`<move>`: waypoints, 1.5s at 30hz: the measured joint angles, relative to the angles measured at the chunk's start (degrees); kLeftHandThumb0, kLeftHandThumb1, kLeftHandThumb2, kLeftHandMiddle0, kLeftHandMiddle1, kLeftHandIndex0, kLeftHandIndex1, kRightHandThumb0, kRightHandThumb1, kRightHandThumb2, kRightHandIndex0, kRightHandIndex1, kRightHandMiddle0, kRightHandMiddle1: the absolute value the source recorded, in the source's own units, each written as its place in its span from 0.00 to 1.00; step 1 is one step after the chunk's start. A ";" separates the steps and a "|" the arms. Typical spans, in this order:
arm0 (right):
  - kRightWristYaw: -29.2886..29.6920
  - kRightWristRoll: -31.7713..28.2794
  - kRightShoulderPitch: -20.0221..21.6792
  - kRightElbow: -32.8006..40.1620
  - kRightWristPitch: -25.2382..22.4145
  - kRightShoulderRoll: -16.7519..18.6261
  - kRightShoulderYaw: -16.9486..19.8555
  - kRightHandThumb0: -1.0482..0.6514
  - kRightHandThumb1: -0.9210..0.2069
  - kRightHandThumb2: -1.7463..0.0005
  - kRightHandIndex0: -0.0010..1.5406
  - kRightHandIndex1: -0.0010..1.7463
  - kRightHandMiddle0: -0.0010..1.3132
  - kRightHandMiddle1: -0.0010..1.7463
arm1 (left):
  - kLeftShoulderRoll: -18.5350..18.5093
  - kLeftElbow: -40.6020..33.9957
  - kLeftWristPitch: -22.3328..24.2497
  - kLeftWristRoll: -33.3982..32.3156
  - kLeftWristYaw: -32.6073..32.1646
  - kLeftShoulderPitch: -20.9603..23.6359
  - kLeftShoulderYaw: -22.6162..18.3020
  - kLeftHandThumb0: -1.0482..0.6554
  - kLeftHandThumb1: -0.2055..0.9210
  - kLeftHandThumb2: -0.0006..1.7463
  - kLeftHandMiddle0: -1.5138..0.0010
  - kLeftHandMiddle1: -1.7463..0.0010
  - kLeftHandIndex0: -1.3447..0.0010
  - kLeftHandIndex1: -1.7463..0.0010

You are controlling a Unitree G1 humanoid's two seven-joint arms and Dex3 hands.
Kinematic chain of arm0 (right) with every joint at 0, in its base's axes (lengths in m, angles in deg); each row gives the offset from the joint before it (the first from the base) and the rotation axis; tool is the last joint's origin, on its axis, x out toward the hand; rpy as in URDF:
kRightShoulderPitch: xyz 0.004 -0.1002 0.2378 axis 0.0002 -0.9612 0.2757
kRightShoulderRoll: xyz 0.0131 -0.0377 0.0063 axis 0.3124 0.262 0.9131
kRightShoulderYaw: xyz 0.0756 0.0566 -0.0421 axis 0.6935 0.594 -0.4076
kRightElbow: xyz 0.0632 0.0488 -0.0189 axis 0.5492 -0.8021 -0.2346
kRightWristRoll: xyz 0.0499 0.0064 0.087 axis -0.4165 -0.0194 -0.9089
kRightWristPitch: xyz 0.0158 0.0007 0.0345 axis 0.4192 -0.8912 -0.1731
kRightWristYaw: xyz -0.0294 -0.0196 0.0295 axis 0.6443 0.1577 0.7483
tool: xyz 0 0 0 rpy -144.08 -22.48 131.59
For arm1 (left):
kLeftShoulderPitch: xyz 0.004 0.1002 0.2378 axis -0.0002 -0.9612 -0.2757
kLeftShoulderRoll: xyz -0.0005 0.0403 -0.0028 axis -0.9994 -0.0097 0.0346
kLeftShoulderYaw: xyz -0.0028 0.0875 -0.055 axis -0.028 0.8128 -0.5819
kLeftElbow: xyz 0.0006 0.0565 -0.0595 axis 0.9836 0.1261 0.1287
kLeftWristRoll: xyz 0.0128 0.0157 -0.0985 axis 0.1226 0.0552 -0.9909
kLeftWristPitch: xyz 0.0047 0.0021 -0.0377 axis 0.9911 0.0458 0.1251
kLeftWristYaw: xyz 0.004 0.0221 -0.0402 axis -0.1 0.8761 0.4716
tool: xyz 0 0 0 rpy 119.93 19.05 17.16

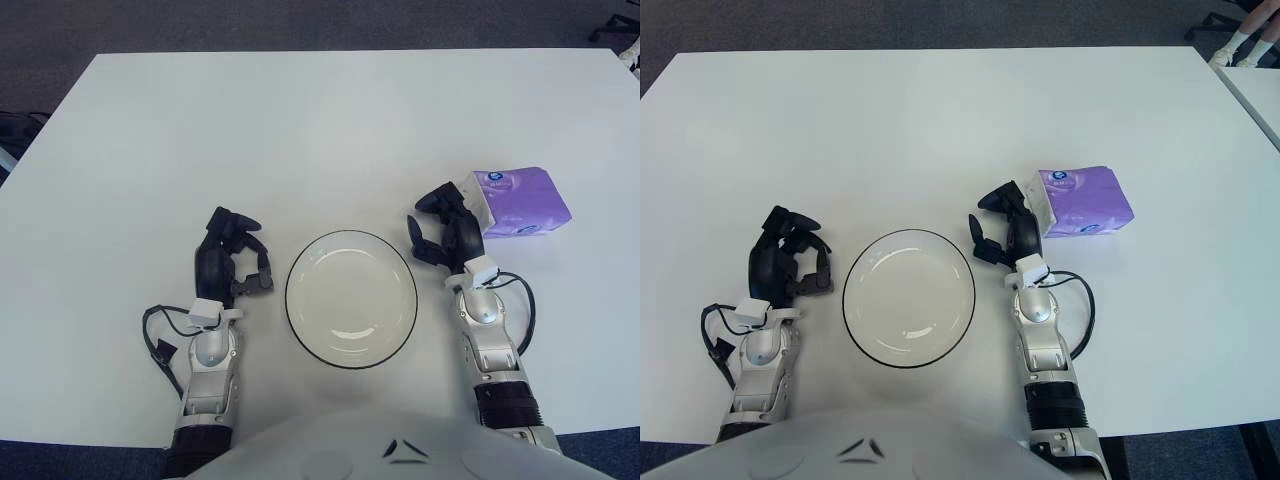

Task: Put the tissue paper into the plate.

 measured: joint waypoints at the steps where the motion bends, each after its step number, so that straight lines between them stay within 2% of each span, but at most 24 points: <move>1: 0.00 0.00 0.00 0.00 0.00 0.00 0.00 0.61 0.32 0.45 0.34 0.86 0.22 1.00 | 0.00 0.00 0.00 0.00 0.00 0.00 0.00 0.61 0.21 0.94 0.45 0.00 0.55 0.02; 9: -0.17 -0.11 0.00 0.00 0.00 -0.04 0.02 0.61 0.33 0.45 0.35 0.86 0.23 1.00 | -0.01 0.00 0.05 -0.01 0.00 0.00 0.01 0.61 0.26 0.91 0.48 0.00 0.60 0.00; 18: -0.62 -0.25 0.04 -0.05 0.04 -0.08 0.16 0.61 0.33 0.45 0.34 0.86 0.22 1.00 | 0.00 0.02 0.41 -0.01 0.00 0.04 0.01 0.61 0.26 0.91 0.48 0.00 0.60 0.00; 25: -0.44 -0.60 0.08 -1.84 3.49 0.00 0.50 0.61 0.37 0.43 0.36 0.83 0.27 1.00 | 0.00 0.04 0.63 0.02 -0.02 0.09 0.00 0.61 0.29 0.89 0.49 0.00 0.62 0.00; 31: 2.56 -0.06 0.24 -4.47 12.43 0.60 1.17 0.61 0.43 0.38 0.39 0.83 0.31 1.00 | 0.04 0.12 0.83 0.35 -0.09 0.14 -0.09 0.61 0.36 0.84 0.54 0.00 0.66 0.00; 38: 6.77 1.49 2.16 -7.41 24.13 0.54 1.77 0.61 0.46 0.36 0.42 0.81 0.33 1.00 | 0.05 0.23 1.19 0.45 -0.13 0.42 -0.20 0.61 0.36 0.85 0.53 0.00 0.66 0.00; 45: 5.79 1.08 7.78 -13.24 38.42 -2.49 2.93 0.61 0.55 0.29 0.45 0.82 0.38 1.00 | 0.05 0.44 1.55 0.45 -0.12 0.63 -0.21 0.61 0.36 0.84 0.53 0.00 0.66 0.00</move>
